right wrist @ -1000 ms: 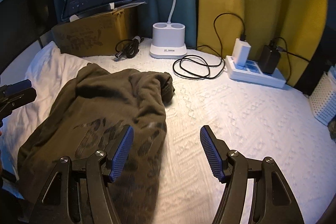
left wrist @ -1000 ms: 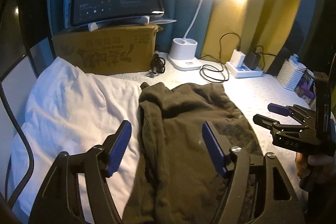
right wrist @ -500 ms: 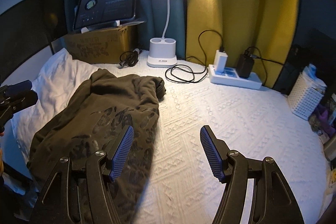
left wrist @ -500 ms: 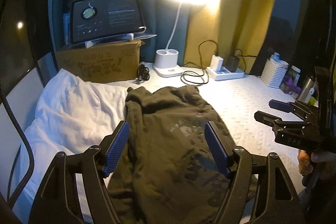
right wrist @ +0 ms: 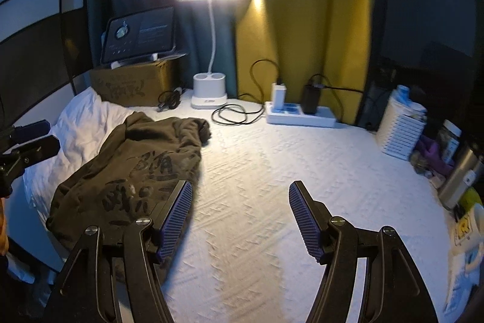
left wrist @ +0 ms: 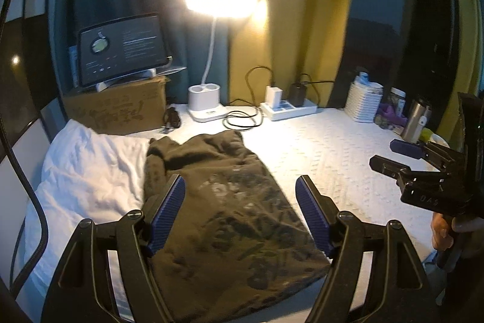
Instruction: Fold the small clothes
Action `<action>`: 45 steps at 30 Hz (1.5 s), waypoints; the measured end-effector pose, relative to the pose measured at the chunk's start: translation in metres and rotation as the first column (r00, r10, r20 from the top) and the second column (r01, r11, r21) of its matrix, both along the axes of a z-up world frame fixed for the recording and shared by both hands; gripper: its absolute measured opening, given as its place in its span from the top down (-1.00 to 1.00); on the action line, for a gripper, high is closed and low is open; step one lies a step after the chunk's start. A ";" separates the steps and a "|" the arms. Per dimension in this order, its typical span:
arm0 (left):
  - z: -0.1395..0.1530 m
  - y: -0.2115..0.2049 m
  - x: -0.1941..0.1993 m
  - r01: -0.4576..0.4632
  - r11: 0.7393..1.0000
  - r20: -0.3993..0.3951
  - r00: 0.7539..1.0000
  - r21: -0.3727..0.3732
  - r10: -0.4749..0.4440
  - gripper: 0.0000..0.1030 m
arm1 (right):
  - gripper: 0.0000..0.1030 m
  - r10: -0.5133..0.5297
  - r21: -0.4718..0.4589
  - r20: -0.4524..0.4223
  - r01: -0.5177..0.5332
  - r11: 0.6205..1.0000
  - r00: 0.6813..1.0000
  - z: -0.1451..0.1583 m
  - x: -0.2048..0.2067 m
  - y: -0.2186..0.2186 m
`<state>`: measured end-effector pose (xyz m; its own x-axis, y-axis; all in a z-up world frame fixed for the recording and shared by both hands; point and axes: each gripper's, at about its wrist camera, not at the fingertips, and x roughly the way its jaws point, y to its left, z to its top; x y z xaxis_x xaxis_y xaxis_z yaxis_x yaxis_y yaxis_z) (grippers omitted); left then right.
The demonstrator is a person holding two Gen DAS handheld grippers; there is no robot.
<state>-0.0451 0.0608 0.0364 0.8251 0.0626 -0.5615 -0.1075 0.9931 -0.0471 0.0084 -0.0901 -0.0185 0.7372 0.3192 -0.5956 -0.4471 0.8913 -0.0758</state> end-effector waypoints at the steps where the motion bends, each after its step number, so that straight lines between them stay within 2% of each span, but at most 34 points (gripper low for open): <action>1: 0.001 -0.004 0.000 0.008 1.000 0.000 1.000 0.003 -0.008 -0.47 | -0.34 -0.012 0.007 0.006 0.012 1.000 1.000 0.002 -0.004 -0.008; 4: 0.005 -0.019 0.000 0.040 0.999 0.012 0.999 0.007 -0.040 -0.47 | -0.34 -0.039 0.021 0.018 0.038 0.999 0.999 0.007 -0.012 -0.024; 6: 0.007 -0.027 -0.001 0.038 0.999 0.023 0.999 0.021 -0.038 -0.64 | -0.35 -0.056 0.032 0.025 0.055 0.998 0.998 0.010 -0.017 -0.037; 7: 0.009 -0.031 -0.002 0.035 0.999 0.031 0.999 0.027 -0.036 -0.80 | -0.35 -0.065 0.037 0.030 0.064 0.997 0.997 0.012 -0.020 -0.043; 8: 0.011 -0.036 -0.004 0.040 0.999 0.048 0.998 0.028 -0.041 -0.83 | -0.36 -0.075 0.040 0.036 0.074 0.996 0.997 0.014 -0.023 -0.049; 13: 0.020 -0.053 -0.004 0.070 0.997 0.079 0.994 0.020 -0.071 -0.83 | -0.39 -0.116 0.047 0.072 0.112 0.993 0.991 0.025 -0.035 -0.072; 22: 0.035 -0.080 0.000 0.090 0.995 0.119 0.988 0.035 -0.094 -0.83 | -0.65 -0.155 0.075 0.129 0.146 0.986 0.979 0.049 -0.056 -0.105; 34: 0.058 -0.104 0.010 0.103 0.992 0.163 0.980 0.072 -0.113 -0.83 | -0.67 -0.233 0.094 0.222 0.217 0.972 0.947 0.081 -0.071 -0.140; 45: 0.070 -0.096 0.009 0.071 0.996 0.192 0.978 0.053 -0.080 -0.83 | -0.68 -0.238 0.098 0.286 0.219 0.971 0.928 0.110 -0.075 -0.136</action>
